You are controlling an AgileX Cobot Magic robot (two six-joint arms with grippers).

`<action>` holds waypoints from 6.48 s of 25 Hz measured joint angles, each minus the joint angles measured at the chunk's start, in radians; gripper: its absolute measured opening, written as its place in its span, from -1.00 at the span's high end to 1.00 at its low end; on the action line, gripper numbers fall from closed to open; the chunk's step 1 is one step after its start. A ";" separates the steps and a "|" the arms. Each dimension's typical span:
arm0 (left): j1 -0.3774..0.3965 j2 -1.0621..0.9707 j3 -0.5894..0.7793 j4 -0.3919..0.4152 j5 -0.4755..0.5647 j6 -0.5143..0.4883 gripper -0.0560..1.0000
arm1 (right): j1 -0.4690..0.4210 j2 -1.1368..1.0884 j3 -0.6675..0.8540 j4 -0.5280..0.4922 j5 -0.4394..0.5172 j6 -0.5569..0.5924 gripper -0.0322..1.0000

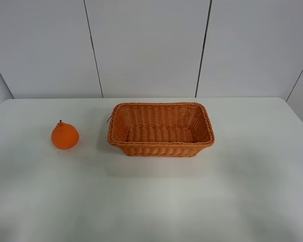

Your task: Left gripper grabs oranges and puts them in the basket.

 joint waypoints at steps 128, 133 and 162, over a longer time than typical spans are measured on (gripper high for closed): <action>-0.597 2.236 -1.544 -0.090 -0.057 0.021 -0.75 | 0.000 0.000 0.000 0.000 0.000 0.000 -0.41; -0.577 2.196 -1.642 -0.095 0.041 0.022 -0.75 | 0.000 0.000 0.000 0.000 0.000 0.000 -0.41; -0.001 2.119 -1.665 -0.079 0.043 0.041 -0.75 | 0.000 0.000 0.000 0.000 0.000 0.000 -0.41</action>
